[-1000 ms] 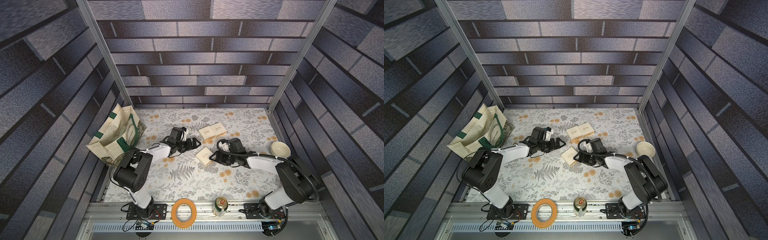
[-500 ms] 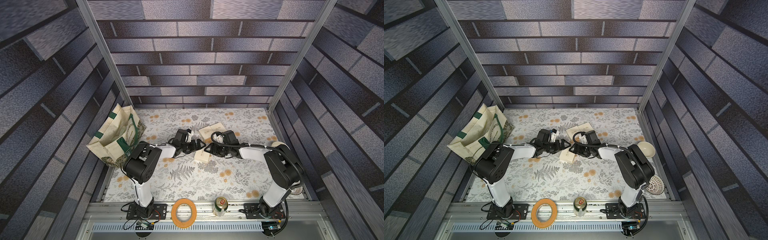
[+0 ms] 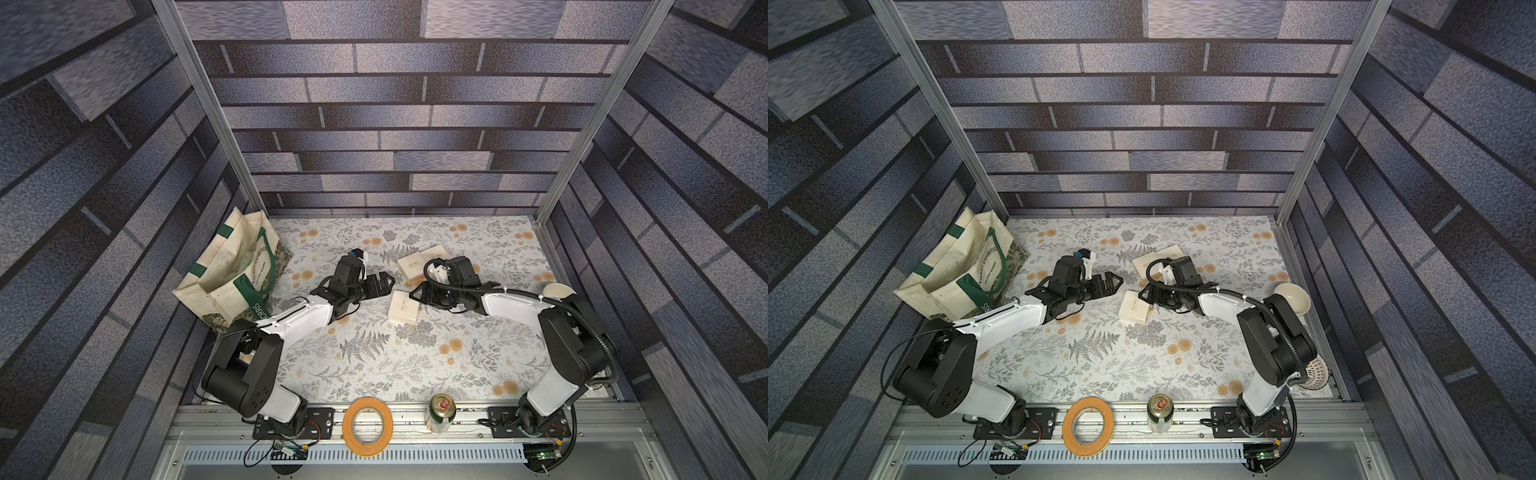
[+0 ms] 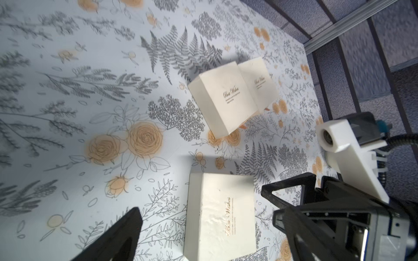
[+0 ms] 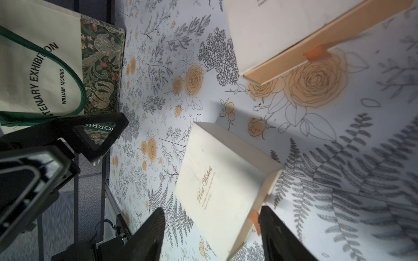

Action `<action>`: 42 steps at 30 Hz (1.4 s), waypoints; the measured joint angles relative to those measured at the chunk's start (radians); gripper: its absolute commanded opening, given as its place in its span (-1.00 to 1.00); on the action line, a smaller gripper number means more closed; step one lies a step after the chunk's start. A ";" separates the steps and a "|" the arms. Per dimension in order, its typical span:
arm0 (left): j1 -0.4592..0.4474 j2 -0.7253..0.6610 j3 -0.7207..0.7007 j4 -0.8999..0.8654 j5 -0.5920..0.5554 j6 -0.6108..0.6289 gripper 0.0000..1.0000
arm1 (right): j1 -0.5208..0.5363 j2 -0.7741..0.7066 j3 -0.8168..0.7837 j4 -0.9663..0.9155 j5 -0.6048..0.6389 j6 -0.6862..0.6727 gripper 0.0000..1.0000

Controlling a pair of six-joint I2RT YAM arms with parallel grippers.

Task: Take out the earrings from the drawer-style jewelry box
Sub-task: Adjust the jewelry box at the center of the board, then open the drawer in the jewelry box.

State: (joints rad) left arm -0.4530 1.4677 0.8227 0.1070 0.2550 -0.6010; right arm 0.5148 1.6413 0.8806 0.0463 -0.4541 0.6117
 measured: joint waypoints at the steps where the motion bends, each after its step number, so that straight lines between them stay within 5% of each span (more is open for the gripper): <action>1: 0.002 -0.005 0.004 0.000 -0.001 0.003 0.99 | 0.000 -0.022 -0.011 -0.001 0.010 0.001 0.30; 3: 0.002 -0.002 0.010 0.000 0.010 0.003 0.91 | -0.001 -0.067 -0.040 -0.006 0.028 0.001 0.25; 6: -0.006 0.027 0.032 -0.016 0.047 0.007 0.30 | -0.003 -0.102 -0.073 -0.016 0.051 0.007 0.17; 9: -0.027 0.075 0.074 -0.030 0.082 0.017 -0.09 | -0.005 -0.114 -0.099 -0.029 0.073 0.013 0.09; 21: -0.057 0.242 0.170 -0.091 0.221 0.007 -0.88 | -0.007 -0.114 -0.126 -0.036 0.093 0.050 -0.16; 42: -0.064 0.344 0.202 -0.157 0.285 -0.001 -1.00 | -0.006 -0.002 -0.113 0.031 0.045 0.092 -0.31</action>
State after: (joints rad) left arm -0.5167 1.8118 1.0248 -0.0498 0.5400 -0.6022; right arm 0.5083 1.6394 0.7677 0.0772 -0.4095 0.7036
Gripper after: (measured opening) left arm 0.042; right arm 0.355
